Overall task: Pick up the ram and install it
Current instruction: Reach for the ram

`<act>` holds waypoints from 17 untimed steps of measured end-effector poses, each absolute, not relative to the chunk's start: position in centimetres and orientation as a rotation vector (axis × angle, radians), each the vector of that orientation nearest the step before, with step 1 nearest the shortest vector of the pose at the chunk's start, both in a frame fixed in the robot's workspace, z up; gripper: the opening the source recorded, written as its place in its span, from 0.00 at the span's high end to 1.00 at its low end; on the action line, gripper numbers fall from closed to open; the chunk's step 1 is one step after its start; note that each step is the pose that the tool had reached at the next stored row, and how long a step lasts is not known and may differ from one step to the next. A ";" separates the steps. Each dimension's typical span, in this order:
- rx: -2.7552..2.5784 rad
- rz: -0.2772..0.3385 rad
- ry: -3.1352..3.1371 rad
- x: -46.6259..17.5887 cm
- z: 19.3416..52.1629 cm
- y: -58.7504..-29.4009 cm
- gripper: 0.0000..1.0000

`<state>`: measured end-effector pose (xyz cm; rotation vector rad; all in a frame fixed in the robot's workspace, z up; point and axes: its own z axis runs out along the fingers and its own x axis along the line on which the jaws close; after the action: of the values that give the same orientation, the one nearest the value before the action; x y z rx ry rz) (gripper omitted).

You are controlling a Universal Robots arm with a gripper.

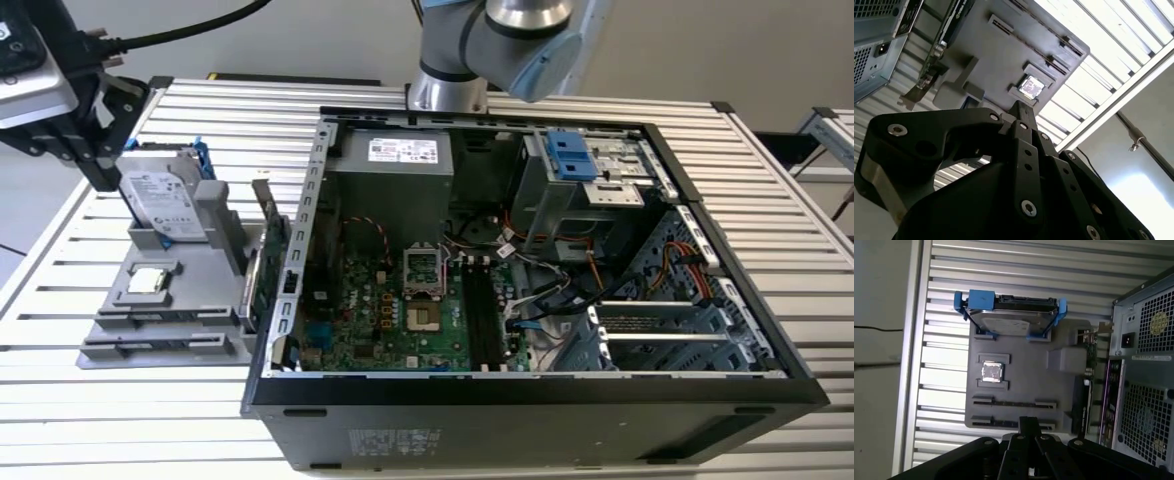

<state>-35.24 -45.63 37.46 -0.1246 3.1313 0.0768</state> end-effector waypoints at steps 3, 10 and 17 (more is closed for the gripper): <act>-0.125 0.077 3.132 -35.2 37.4 -46.0 1.00; -0.124 0.077 3.133 -35.2 37.4 -46.8 1.00; -0.124 0.077 3.135 -35.2 37.4 -47.5 1.00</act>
<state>-35.24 -47.54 37.37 -0.1242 3.1354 0.0771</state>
